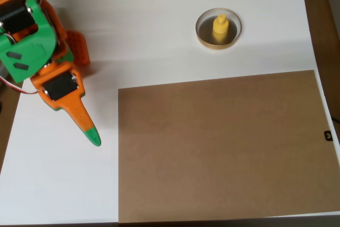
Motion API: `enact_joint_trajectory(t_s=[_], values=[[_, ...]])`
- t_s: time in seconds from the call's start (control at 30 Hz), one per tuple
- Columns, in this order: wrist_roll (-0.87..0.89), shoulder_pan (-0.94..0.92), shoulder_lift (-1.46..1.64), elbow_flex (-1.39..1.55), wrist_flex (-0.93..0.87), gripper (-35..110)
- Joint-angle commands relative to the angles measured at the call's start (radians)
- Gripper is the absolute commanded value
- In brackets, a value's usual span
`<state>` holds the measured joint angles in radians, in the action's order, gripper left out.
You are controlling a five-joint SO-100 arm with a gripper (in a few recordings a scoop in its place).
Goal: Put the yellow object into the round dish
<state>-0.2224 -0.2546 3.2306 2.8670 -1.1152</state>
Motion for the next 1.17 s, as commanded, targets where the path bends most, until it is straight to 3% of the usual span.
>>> enact_joint_trajectory(t_s=[0.0,0.53,1.13], values=[[-0.006,-0.012,0.032,0.023,0.002,32],[0.063,-0.080,0.032,0.074,0.029,30],[0.032,-0.087,0.032,0.077,0.034,2]])
